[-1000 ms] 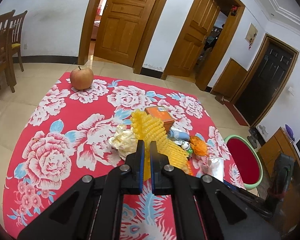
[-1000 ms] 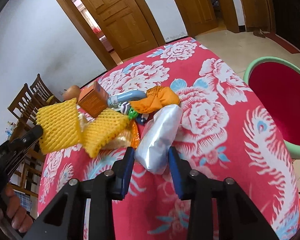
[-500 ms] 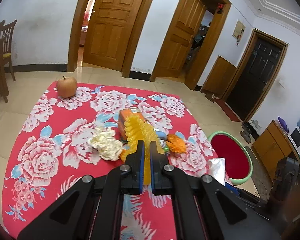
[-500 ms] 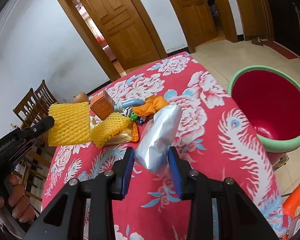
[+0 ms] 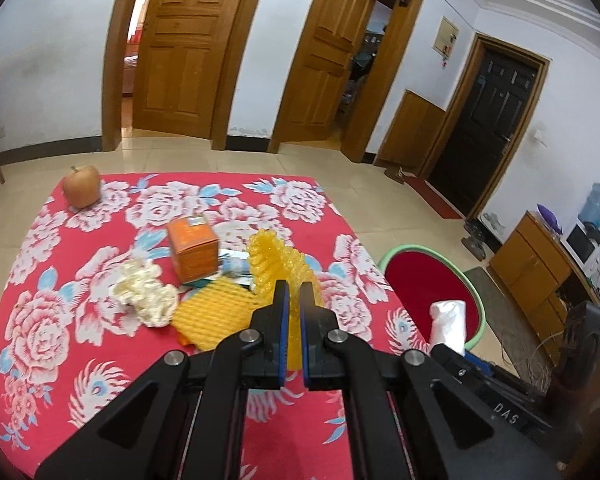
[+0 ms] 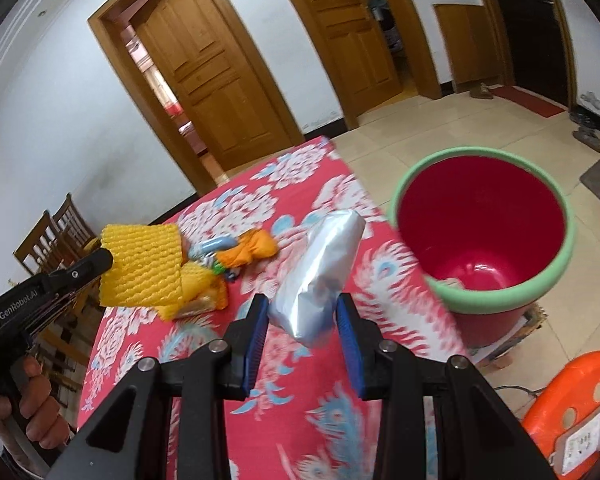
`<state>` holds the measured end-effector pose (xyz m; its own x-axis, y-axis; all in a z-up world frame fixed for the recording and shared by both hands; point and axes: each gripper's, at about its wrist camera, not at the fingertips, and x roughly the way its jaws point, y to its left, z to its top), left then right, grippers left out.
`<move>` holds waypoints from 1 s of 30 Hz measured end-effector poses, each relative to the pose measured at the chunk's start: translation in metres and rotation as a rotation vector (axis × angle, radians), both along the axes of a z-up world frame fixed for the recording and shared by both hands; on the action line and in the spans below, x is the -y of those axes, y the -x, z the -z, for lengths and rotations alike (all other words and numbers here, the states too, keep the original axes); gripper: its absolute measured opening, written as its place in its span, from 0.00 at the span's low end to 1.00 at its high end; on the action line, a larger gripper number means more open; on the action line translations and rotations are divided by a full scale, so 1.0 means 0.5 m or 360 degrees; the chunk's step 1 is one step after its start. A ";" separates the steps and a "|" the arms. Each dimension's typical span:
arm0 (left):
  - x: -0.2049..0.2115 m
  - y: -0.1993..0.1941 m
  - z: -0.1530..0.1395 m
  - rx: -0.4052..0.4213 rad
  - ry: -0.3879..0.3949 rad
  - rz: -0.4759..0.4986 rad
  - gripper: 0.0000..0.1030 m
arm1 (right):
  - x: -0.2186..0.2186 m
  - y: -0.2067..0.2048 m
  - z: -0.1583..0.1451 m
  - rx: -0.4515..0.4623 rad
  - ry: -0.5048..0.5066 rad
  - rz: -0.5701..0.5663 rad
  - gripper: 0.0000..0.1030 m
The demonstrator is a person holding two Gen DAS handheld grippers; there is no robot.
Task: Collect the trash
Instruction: 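Carry the foil bag and foam net in both grippers over the red bucket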
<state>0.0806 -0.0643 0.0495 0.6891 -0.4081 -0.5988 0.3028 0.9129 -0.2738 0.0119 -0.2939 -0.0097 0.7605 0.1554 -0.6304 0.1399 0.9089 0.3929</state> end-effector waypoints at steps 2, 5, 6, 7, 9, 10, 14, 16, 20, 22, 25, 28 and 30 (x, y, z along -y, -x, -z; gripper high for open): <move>0.017 -0.006 0.000 -0.0004 -0.0013 0.0022 0.03 | 0.020 0.004 -0.002 0.0010 0.0006 0.0041 0.37; 0.044 -0.016 0.000 -0.0008 -0.0024 0.0060 0.03 | 0.051 0.007 -0.004 0.0023 0.0013 0.0100 0.37; 0.057 -0.018 -0.001 -0.0008 -0.0032 0.0077 0.03 | 0.060 0.007 -0.004 0.0026 0.0013 0.0117 0.37; 0.064 -0.020 -0.001 -0.0007 -0.0038 0.0088 0.03 | 0.073 0.008 -0.003 0.0029 0.0015 0.0141 0.37; 0.088 -0.026 -0.002 -0.0002 -0.0057 0.0118 0.03 | 0.091 0.009 -0.001 0.0029 0.0012 0.0178 0.37; 0.096 -0.029 -0.002 -0.0002 -0.0062 0.0129 0.03 | 0.098 0.009 0.002 0.0027 0.0007 0.0191 0.37; 0.140 -0.044 -0.002 -0.0003 -0.0083 0.0180 0.03 | 0.139 0.011 0.014 0.0018 -0.0029 0.0248 0.37; 0.164 -0.053 0.000 -0.0007 -0.0091 0.0209 0.03 | 0.159 0.014 0.019 0.0014 -0.0044 0.0277 0.37; 0.219 -0.068 0.007 -0.0017 -0.0107 0.0275 0.03 | 0.201 0.021 0.031 0.0004 -0.0071 0.0344 0.37; 0.250 -0.075 0.013 -0.0015 -0.0117 0.0314 0.03 | 0.220 0.021 0.037 -0.0004 -0.0085 0.0373 0.37; 0.289 -0.084 0.023 -0.0011 -0.0126 0.0364 0.03 | 0.245 0.023 0.045 -0.0015 -0.0105 0.0409 0.37; 0.331 -0.099 0.042 -0.0036 -0.0129 0.0420 0.03 | 0.264 0.027 0.052 -0.0023 -0.0127 0.0448 0.37; 0.352 -0.109 0.056 -0.0064 -0.0127 0.0449 0.03 | 0.275 0.029 0.056 -0.0030 -0.0144 0.0471 0.37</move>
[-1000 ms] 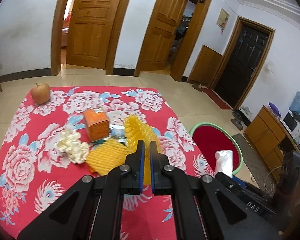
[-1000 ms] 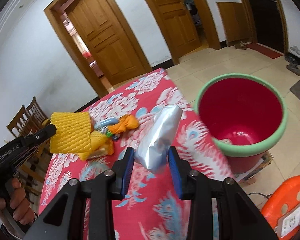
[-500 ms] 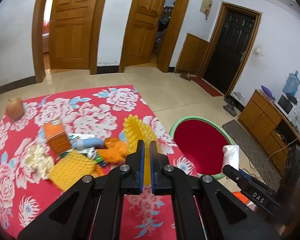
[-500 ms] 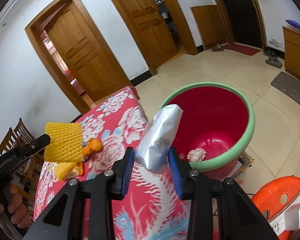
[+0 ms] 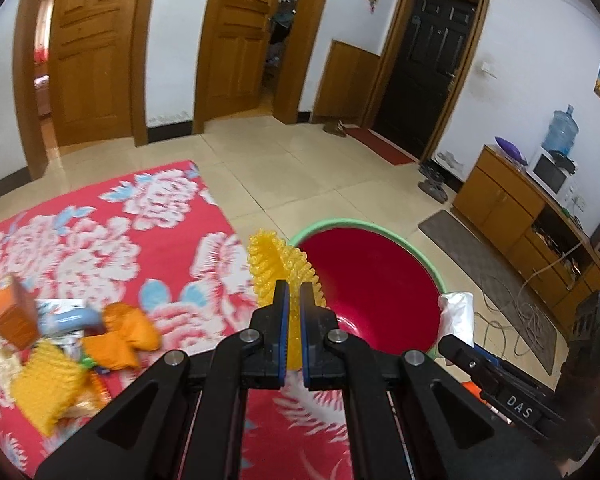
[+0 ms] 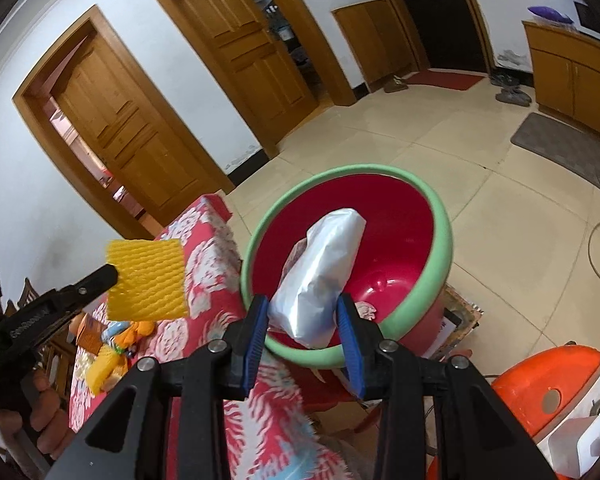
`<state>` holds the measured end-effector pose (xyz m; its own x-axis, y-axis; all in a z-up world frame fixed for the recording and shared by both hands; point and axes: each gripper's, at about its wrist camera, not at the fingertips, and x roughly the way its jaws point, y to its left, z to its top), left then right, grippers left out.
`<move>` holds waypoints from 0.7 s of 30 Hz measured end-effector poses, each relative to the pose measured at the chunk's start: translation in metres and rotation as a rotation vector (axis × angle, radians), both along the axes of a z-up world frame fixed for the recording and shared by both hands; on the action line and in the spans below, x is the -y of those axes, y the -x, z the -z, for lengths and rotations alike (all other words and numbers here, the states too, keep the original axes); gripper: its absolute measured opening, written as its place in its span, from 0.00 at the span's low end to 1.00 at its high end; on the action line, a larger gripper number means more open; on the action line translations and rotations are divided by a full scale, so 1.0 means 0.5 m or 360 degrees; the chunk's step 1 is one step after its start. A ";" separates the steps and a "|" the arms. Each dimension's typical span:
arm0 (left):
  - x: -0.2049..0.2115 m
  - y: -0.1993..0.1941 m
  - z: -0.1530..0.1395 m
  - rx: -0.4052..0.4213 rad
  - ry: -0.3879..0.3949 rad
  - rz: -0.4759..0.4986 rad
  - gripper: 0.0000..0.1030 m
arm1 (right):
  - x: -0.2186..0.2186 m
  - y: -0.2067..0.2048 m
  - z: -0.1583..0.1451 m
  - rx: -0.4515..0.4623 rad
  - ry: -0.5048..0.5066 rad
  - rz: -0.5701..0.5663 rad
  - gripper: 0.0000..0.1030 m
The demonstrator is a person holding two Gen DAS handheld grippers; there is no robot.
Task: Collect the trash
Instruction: 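Carry the foil bag and foam net in both grippers over the red bucket, then open the right gripper to drop the foil bag while the left releases the foam net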
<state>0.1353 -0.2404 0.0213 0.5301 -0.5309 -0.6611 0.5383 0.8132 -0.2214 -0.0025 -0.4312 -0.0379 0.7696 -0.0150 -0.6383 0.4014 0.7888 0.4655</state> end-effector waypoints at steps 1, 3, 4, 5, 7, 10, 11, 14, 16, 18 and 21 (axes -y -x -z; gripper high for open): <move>0.013 -0.005 0.009 -0.0017 -0.0004 0.0015 0.03 | 0.005 0.000 0.003 -0.0003 -0.0008 0.0009 0.37; 0.032 -0.012 0.025 -0.0045 -0.0018 0.0034 0.03 | 0.012 0.001 0.009 -0.0011 -0.0024 0.0023 0.37; 0.042 -0.015 0.033 -0.0060 -0.0027 0.0045 0.03 | 0.016 0.002 0.013 -0.0014 -0.0033 0.0029 0.37; 0.050 -0.017 0.041 -0.0075 -0.0035 0.0058 0.03 | 0.019 0.001 0.015 -0.0017 -0.0037 0.0033 0.37; 0.063 -0.022 0.058 -0.0098 -0.0059 0.0072 0.03 | 0.023 0.001 0.019 -0.0022 -0.0045 0.0042 0.37; 0.075 -0.028 0.080 -0.0133 -0.0089 0.0093 0.03 | 0.028 -0.002 0.022 -0.0025 -0.0054 0.0049 0.37; 0.077 -0.029 0.084 -0.0141 -0.0094 0.0098 0.03 | 0.030 -0.002 0.023 -0.0026 -0.0056 0.0050 0.37; 0.078 -0.030 0.093 -0.0158 -0.0104 0.0108 0.03 | 0.033 -0.004 0.025 -0.0029 -0.0063 0.0053 0.37; 0.079 -0.031 0.096 -0.0168 -0.0105 0.0117 0.05 | 0.034 -0.005 0.027 -0.0033 -0.0066 0.0056 0.37; 0.080 -0.028 0.095 -0.0173 -0.0104 0.0118 0.23 | 0.034 -0.007 0.026 -0.0035 -0.0068 0.0056 0.37; 0.078 -0.020 0.088 -0.0140 -0.0116 0.0097 0.37 | 0.033 -0.006 0.024 -0.0034 -0.0068 0.0055 0.37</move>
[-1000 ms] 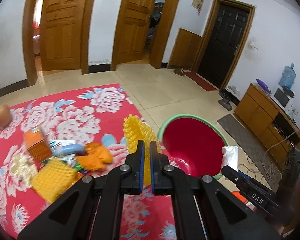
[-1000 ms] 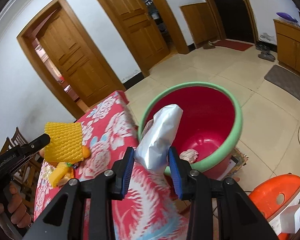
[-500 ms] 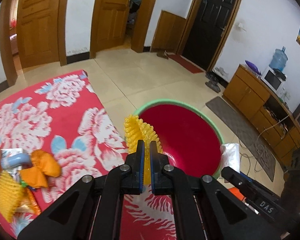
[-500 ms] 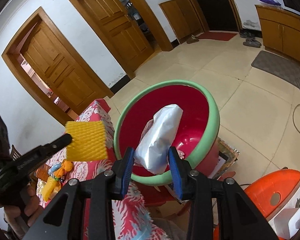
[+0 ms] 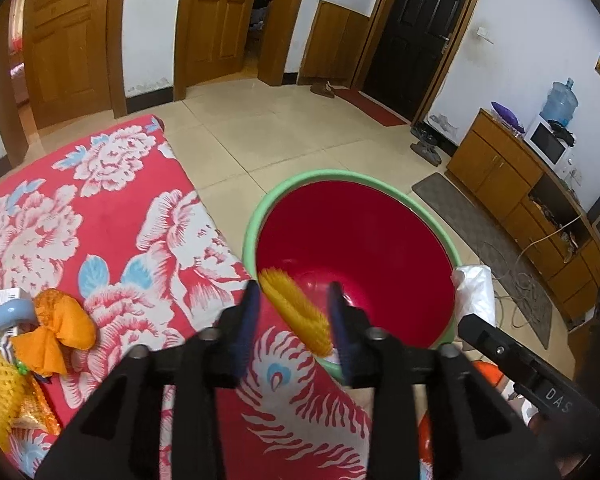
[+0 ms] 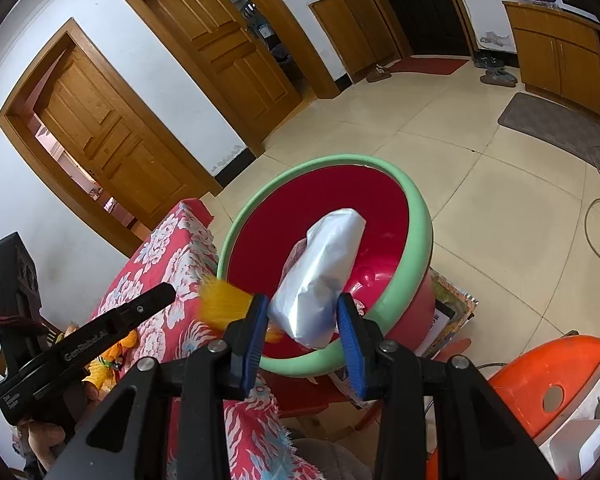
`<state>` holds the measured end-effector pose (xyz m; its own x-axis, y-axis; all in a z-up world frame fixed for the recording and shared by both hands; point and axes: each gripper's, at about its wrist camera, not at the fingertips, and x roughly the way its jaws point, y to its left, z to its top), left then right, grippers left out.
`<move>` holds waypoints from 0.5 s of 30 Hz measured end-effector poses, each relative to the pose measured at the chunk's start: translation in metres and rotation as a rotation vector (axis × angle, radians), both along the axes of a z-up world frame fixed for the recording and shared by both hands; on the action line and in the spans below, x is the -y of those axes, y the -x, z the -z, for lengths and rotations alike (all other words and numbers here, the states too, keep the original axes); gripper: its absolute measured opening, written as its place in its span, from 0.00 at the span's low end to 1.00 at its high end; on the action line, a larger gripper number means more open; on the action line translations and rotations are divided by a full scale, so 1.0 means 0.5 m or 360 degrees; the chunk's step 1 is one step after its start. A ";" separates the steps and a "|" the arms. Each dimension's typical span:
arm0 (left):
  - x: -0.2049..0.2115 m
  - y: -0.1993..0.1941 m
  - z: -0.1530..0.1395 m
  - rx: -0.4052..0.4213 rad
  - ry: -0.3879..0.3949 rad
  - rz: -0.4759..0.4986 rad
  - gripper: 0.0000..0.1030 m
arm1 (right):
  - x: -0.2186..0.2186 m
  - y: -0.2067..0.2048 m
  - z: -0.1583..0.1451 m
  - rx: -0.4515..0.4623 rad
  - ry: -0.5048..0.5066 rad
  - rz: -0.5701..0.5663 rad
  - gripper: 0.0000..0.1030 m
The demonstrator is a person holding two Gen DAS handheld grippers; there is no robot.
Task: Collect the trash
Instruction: 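Open the right gripper to drop the foil bag while the left releases the foam net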
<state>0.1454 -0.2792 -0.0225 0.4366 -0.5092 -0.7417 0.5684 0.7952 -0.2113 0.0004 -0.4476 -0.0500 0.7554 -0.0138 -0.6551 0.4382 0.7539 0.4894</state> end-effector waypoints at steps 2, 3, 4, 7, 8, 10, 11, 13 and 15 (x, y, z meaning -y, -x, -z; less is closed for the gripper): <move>-0.001 0.002 -0.004 0.0016 -0.0019 -0.0009 0.39 | 0.000 0.000 0.000 -0.0001 0.0003 -0.0001 0.37; -0.004 0.004 -0.006 0.0018 -0.0026 -0.0017 0.42 | 0.001 -0.002 0.000 -0.0001 0.0004 -0.0002 0.37; -0.007 0.006 -0.008 0.0020 -0.0029 -0.0029 0.44 | 0.001 -0.003 0.001 -0.0002 0.0005 -0.0003 0.37; -0.019 0.008 -0.013 0.0027 -0.0039 -0.0064 0.50 | 0.003 -0.011 0.001 -0.0006 0.0011 -0.0009 0.38; -0.025 0.010 -0.015 0.0030 -0.0047 -0.0077 0.51 | 0.002 -0.016 0.002 -0.0009 0.0013 -0.0013 0.38; -0.033 0.008 -0.016 0.0032 -0.0058 -0.0103 0.53 | 0.002 -0.026 0.004 -0.0018 0.0013 -0.0023 0.39; -0.041 0.009 -0.017 0.0030 -0.0059 -0.0120 0.56 | 0.002 -0.030 0.005 -0.0024 0.0014 -0.0026 0.39; -0.052 0.009 -0.018 0.0026 -0.0059 -0.0143 0.57 | 0.001 -0.039 0.008 -0.0030 0.0017 -0.0031 0.41; -0.066 0.011 -0.021 0.0025 -0.0059 -0.0168 0.57 | -0.001 -0.042 0.006 -0.0026 0.0023 -0.0033 0.49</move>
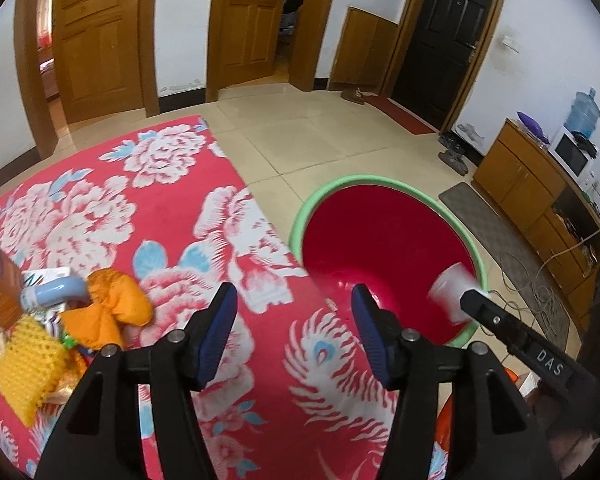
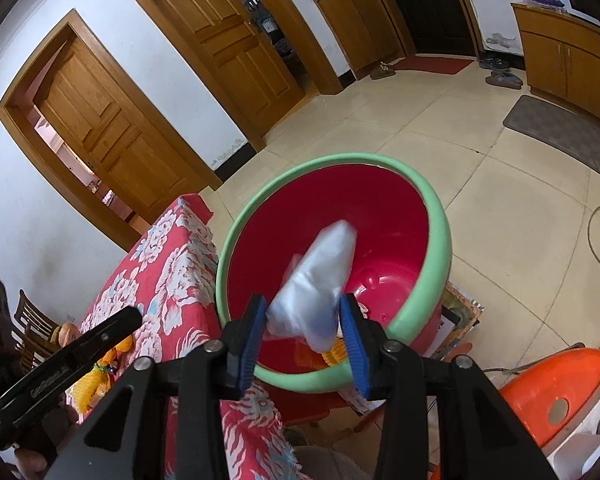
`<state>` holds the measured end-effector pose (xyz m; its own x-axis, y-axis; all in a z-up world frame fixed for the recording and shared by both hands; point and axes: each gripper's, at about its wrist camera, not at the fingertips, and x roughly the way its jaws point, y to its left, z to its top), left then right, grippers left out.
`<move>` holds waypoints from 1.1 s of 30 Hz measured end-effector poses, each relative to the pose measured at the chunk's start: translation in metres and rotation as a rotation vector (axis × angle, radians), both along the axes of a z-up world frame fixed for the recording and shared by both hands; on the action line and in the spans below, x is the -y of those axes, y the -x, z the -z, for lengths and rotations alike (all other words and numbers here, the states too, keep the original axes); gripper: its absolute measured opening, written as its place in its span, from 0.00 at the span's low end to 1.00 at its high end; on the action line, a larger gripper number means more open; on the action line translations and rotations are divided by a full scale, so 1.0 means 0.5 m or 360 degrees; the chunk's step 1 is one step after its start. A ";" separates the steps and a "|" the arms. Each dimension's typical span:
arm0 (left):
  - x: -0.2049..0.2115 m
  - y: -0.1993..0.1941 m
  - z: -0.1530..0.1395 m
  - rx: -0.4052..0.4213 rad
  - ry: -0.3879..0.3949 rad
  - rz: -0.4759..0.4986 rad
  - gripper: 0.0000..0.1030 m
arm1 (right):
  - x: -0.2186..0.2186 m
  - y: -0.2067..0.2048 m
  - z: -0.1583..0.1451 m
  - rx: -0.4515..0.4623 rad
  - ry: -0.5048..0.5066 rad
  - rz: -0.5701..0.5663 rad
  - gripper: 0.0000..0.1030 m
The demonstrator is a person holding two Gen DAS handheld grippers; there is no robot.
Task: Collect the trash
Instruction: 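Open the right gripper to drop the foil bag while the left releases the foam net, then grasp the orange box with the left gripper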
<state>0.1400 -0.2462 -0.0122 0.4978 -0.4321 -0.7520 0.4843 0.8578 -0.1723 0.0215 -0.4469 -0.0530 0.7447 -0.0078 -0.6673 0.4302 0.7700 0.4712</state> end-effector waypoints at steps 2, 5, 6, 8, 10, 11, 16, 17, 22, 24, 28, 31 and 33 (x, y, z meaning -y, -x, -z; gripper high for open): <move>-0.013 0.000 -0.001 -0.0004 0.0003 -0.0025 0.57 | -0.001 0.001 -0.004 0.0015 0.0005 0.0007 0.57; -0.033 0.000 -0.002 -0.0013 0.0007 -0.0060 0.58 | -0.003 0.004 -0.011 0.0020 0.0011 0.0015 0.60; -0.040 0.002 -0.003 -0.0014 0.0006 -0.0070 0.57 | -0.004 0.006 -0.011 0.0022 0.0010 0.0018 0.63; -0.054 0.005 -0.003 -0.0015 -0.0001 -0.0088 0.57 | -0.008 0.011 -0.014 0.0027 0.0007 0.0021 0.64; -0.068 0.009 -0.005 -0.0013 -0.0006 -0.0107 0.57 | -0.013 0.017 -0.019 0.0030 0.0010 0.0023 0.66; -0.075 0.012 -0.006 -0.0012 -0.0010 -0.0117 0.57 | -0.016 0.018 -0.022 0.0032 0.0011 0.0022 0.67; -0.120 0.021 -0.011 -0.0004 -0.0024 -0.0187 0.58 | -0.037 0.030 -0.036 0.0053 0.0010 0.0012 0.72; -0.130 0.022 -0.013 -0.0002 -0.0024 -0.0203 0.58 | -0.043 0.032 -0.039 0.0057 0.0009 0.0002 0.72; -0.187 0.022 -0.026 0.0020 -0.0037 -0.0295 0.58 | -0.074 0.033 -0.054 0.0061 0.0027 -0.0040 0.74; -0.211 0.018 -0.031 0.0034 -0.0054 -0.0336 0.63 | -0.085 0.032 -0.056 0.0062 0.0030 -0.0060 0.75; -0.258 0.005 -0.043 0.0081 -0.0089 -0.0421 0.64 | -0.111 0.027 -0.066 0.0062 0.0041 -0.0096 0.78; -0.294 -0.015 -0.048 0.0098 -0.0107 -0.0487 0.65 | -0.129 0.020 -0.070 0.0063 0.0059 -0.0115 0.79; -0.323 -0.031 -0.051 0.0115 -0.0120 -0.0535 0.65 | -0.138 0.017 -0.070 0.0067 0.0065 -0.0121 0.82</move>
<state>0.1555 -0.0849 0.0134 0.6559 -0.1795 -0.7332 0.1812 0.9804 -0.0779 0.0130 -0.3778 -0.0179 0.7716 0.0234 -0.6357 0.3503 0.8185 0.4553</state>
